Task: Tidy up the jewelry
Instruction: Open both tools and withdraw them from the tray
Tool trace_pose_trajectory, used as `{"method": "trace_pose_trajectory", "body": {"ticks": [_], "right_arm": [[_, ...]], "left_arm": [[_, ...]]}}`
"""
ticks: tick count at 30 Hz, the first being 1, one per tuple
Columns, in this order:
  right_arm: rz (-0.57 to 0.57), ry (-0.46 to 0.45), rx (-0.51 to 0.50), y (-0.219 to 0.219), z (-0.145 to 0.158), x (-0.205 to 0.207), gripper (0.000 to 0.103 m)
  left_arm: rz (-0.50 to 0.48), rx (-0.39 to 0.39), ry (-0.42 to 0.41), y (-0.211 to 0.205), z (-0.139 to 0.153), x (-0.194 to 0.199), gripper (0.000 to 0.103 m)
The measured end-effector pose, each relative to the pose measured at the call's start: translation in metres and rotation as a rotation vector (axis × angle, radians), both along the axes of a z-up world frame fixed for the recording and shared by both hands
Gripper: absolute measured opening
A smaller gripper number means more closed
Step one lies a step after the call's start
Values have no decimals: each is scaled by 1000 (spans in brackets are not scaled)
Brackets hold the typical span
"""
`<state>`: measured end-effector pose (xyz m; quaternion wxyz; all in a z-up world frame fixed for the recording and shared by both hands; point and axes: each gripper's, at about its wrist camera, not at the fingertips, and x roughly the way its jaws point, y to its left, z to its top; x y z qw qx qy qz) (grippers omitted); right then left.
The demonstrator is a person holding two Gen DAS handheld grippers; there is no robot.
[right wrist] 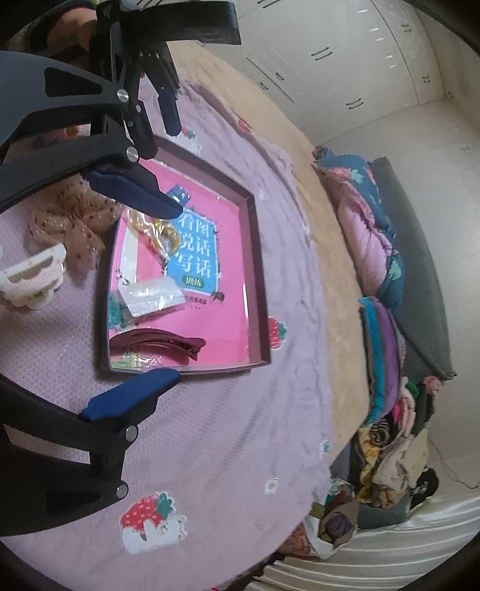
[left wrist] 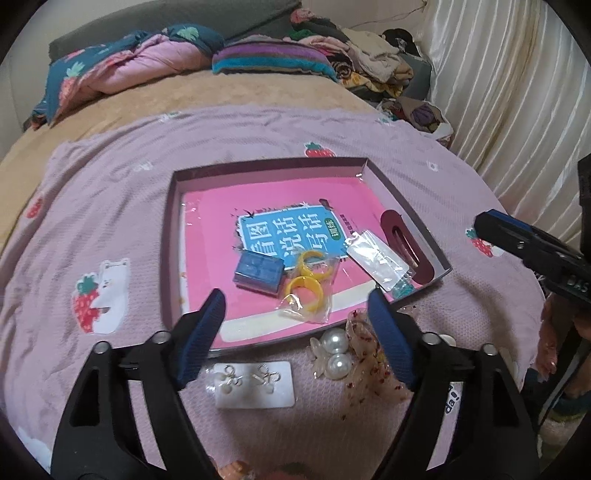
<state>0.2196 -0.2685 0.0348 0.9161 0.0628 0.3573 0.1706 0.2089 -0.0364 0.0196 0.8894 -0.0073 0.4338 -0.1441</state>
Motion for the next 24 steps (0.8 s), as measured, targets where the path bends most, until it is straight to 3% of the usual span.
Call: {"method": "trace_pose_trajectory", "body": {"ticks": [12,24], "right_arm": [[24,-82,-1,2,36,-38,88],[45,-129,-10,7,55,-73,89]], "left_arm": [[44,15,-70,14,30,-31,94],[94,-2,-123,36,56,-66,94]]}}
